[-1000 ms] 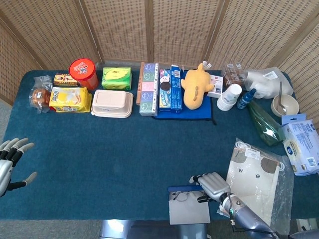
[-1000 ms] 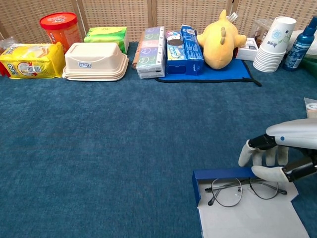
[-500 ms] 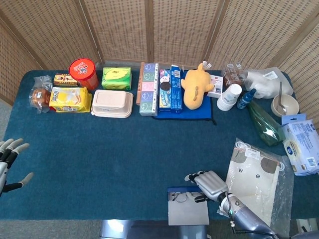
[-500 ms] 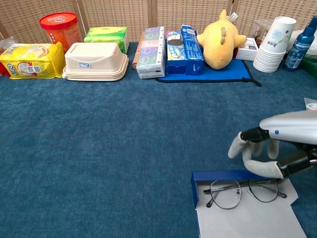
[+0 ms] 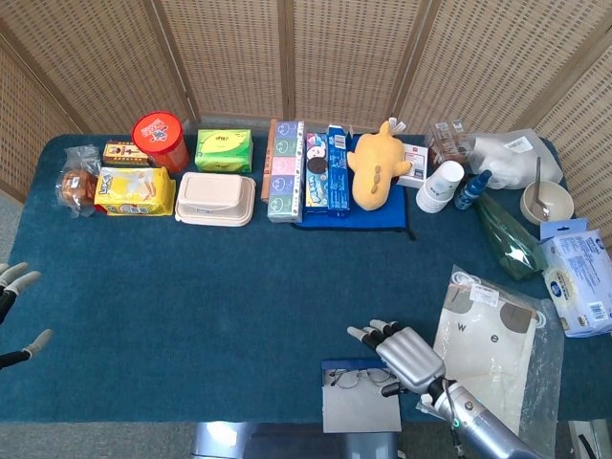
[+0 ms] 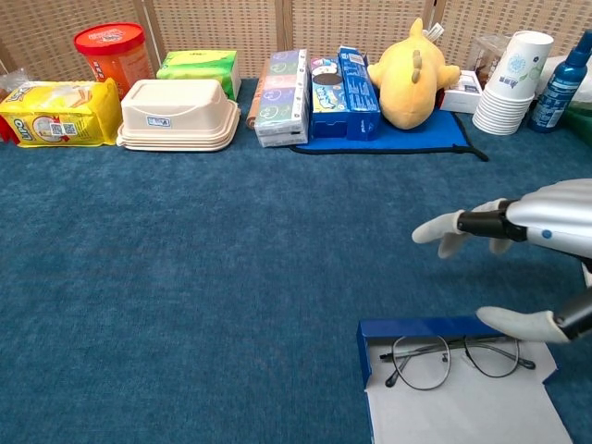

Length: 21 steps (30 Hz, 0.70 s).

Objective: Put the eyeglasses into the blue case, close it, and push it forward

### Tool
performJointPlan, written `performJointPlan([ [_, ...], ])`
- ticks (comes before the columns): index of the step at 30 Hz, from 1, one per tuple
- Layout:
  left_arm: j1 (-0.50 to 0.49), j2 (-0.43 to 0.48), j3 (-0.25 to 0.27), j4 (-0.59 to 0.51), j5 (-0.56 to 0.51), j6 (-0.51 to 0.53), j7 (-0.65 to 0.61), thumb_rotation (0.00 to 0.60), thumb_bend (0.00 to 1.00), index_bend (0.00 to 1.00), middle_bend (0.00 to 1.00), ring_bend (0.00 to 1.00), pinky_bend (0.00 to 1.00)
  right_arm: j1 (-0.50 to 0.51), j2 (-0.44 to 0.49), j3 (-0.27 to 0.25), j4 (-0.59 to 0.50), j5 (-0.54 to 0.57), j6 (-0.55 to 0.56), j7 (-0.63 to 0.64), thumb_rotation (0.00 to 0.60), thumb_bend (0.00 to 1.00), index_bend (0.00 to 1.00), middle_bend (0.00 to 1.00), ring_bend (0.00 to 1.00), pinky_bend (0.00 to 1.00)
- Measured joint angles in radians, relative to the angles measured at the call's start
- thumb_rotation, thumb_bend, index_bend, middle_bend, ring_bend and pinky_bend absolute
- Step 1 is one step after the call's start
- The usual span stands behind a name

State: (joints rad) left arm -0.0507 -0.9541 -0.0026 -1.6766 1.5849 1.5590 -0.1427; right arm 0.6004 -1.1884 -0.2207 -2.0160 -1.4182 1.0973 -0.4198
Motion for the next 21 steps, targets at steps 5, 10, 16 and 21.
performJointPlan([
  [5, 0.01, 0.006, -0.003, 0.008, -0.001, 0.019, -0.02, 0.545, 0.21, 0.14, 0.12, 0.06, 0.06, -0.058, -0.009, -0.029, 0.052, -0.124, 0.053, 0.022, 0.238, 0.34, 0.04, 0.16, 0.08, 0.25],
  [10, 0.021, 0.01, -0.007, 0.013, 0.003, 0.047, -0.029, 0.544, 0.21, 0.12, 0.12, 0.06, 0.06, -0.127, -0.033, -0.057, 0.132, -0.238, 0.121, 0.039, 0.31, 0.31, 0.0, 0.12, 0.05, 0.23],
  [16, 0.036, 0.012, -0.011, 0.03, 0.008, 0.077, -0.057, 0.543, 0.21, 0.11, 0.12, 0.06, 0.06, -0.199, -0.07, -0.074, 0.252, -0.354, 0.215, 0.065, 0.383, 0.3, 0.0, 0.1, 0.02, 0.21],
  [21, 0.047, 0.009, -0.017, 0.044, 0.005, 0.099, -0.084, 0.546, 0.21, 0.1, 0.11, 0.06, 0.06, -0.259, -0.092, -0.084, 0.34, -0.433, 0.288, 0.082, 0.404, 0.29, 0.0, 0.09, 0.01, 0.19],
])
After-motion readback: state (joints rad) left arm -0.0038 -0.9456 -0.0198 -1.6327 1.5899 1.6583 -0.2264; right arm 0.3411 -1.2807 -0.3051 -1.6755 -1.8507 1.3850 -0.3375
